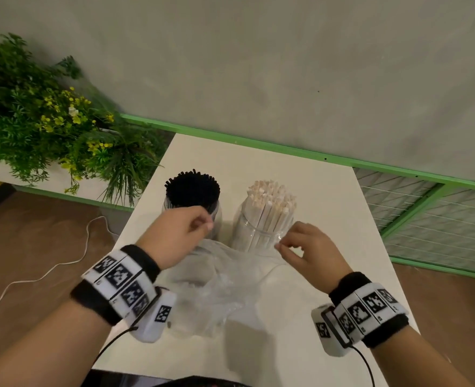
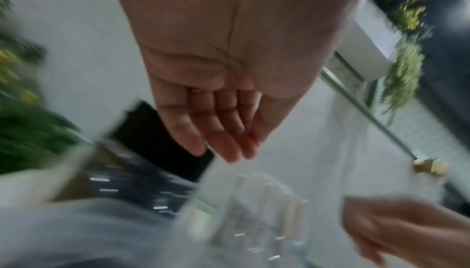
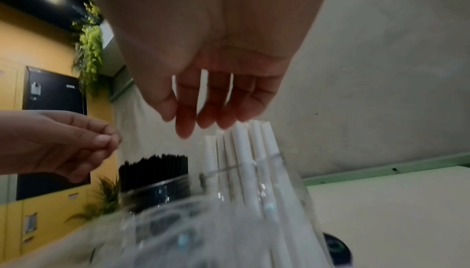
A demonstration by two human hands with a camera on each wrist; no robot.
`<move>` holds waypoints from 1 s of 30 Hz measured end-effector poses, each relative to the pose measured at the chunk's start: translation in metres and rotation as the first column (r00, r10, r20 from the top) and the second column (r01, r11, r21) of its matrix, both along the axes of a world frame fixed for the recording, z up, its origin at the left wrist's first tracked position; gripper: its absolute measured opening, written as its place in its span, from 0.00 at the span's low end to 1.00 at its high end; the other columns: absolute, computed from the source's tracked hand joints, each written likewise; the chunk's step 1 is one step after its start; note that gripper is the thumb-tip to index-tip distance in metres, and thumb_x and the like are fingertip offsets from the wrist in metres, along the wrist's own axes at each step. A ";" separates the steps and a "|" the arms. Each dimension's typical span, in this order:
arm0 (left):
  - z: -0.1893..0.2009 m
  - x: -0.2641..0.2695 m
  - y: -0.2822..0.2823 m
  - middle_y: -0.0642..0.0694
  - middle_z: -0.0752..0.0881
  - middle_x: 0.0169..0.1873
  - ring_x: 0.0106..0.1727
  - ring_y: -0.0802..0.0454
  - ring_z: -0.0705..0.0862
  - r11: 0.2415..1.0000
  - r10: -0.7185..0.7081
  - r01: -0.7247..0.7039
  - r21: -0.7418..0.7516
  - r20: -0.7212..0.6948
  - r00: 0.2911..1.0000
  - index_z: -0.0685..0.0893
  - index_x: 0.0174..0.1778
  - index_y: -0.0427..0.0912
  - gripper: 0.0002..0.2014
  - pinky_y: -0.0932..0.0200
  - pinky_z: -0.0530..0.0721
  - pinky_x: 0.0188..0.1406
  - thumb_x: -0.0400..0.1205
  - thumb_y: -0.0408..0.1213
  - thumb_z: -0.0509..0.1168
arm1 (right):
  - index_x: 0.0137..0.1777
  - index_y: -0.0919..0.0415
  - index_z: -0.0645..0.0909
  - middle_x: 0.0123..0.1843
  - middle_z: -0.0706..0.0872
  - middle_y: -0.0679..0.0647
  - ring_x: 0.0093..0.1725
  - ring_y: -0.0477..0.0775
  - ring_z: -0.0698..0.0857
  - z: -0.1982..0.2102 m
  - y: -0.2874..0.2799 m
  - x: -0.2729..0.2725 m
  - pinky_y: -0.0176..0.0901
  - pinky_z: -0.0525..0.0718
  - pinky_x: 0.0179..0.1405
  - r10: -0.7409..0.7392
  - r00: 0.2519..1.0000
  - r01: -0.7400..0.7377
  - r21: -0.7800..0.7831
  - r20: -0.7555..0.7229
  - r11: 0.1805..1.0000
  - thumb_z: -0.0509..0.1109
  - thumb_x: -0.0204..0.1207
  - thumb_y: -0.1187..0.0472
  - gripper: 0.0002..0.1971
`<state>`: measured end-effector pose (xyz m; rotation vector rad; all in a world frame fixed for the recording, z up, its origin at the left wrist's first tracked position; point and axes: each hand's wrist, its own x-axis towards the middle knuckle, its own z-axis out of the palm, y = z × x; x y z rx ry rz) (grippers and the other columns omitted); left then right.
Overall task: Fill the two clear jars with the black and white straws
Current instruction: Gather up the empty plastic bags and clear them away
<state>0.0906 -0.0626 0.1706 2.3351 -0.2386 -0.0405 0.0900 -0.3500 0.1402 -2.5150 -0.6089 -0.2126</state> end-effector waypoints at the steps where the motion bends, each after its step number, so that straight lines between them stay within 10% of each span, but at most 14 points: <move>1: -0.005 -0.008 0.012 0.57 0.85 0.40 0.43 0.56 0.84 0.992 0.077 -0.077 0.100 0.006 0.997 0.83 0.44 0.53 0.02 0.58 0.79 0.42 0.81 0.42 0.66 | 0.42 0.49 0.87 0.47 0.78 0.43 0.46 0.46 0.75 -0.008 -0.003 -0.007 0.38 0.75 0.47 -0.005 0.997 0.001 -0.052 -0.073 0.999 0.70 0.78 0.50 0.07; 5: -0.039 -0.026 0.050 0.42 0.79 0.60 0.60 0.40 0.80 0.868 0.360 -0.231 0.439 -0.238 0.902 0.75 0.65 0.50 0.22 0.49 0.78 0.56 0.80 0.57 0.62 | 0.57 0.40 0.86 0.66 0.71 0.41 0.62 0.47 0.72 -0.036 -0.002 -0.021 0.39 0.70 0.64 -0.046 0.914 -0.003 -0.120 -0.403 0.993 0.65 0.80 0.46 0.10; 8: -0.056 -0.034 0.050 0.42 0.84 0.52 0.48 0.44 0.84 0.934 0.324 -0.351 0.062 -0.558 0.764 0.76 0.66 0.47 0.18 0.52 0.84 0.42 0.82 0.48 0.64 | 0.58 0.47 0.87 0.62 0.78 0.43 0.60 0.46 0.80 -0.045 0.010 -0.022 0.28 0.72 0.54 -0.110 0.879 0.101 -0.043 -0.464 0.994 0.66 0.81 0.50 0.11; 12: -0.054 -0.036 0.049 0.45 0.84 0.35 0.40 0.43 0.83 0.910 0.382 -0.414 -0.009 -0.367 0.848 0.82 0.49 0.47 0.04 0.46 0.86 0.46 0.82 0.35 0.63 | 0.46 0.49 0.85 0.48 0.83 0.45 0.44 0.47 0.84 -0.036 0.008 -0.019 0.19 0.72 0.41 -0.223 0.929 0.256 0.079 -0.295 0.963 0.69 0.73 0.72 0.14; 17: -0.016 -0.029 0.050 0.45 0.81 0.33 0.38 0.44 0.80 0.894 0.442 -0.447 0.000 -0.146 0.885 0.76 0.35 0.47 0.08 0.56 0.72 0.33 0.78 0.31 0.64 | 0.45 0.54 0.86 0.47 0.83 0.46 0.50 0.55 0.79 -0.011 -0.011 -0.011 0.38 0.72 0.49 -0.288 0.954 0.293 0.061 -0.077 0.954 0.64 0.69 0.80 0.20; 21: 0.016 -0.024 0.035 0.44 0.75 0.29 0.28 0.46 0.77 0.882 0.410 -0.440 -0.170 -0.184 0.893 0.71 0.33 0.41 0.08 0.51 0.78 0.32 0.78 0.29 0.60 | 0.46 0.54 0.85 0.54 0.82 0.51 0.56 0.63 0.76 0.016 -0.009 -0.016 0.51 0.72 0.53 -0.320 0.928 0.316 0.049 0.192 0.947 0.72 0.72 0.64 0.06; 27: 0.051 -0.028 -0.016 0.41 0.75 0.27 0.23 0.49 0.79 0.913 0.229 -0.258 -0.317 -0.127 0.965 0.71 0.33 0.38 0.09 0.50 0.86 0.27 0.77 0.31 0.64 | 0.77 0.51 0.63 0.75 0.70 0.51 0.74 0.54 0.66 0.044 0.076 -0.049 0.48 0.64 0.73 0.078 0.976 -0.065 -0.073 0.204 0.995 0.64 0.75 0.38 0.34; 30: 0.055 -0.027 -0.029 0.44 0.78 0.31 0.26 0.54 0.81 0.914 0.088 -0.113 -0.391 -0.080 0.993 0.76 0.40 0.41 0.11 0.58 0.83 0.27 0.76 0.42 0.71 | 0.71 0.54 0.71 0.61 0.82 0.51 0.62 0.56 0.76 0.042 0.092 -0.032 0.58 0.77 0.63 0.054 0.987 -0.053 -0.006 0.152 0.999 0.58 0.77 0.45 0.25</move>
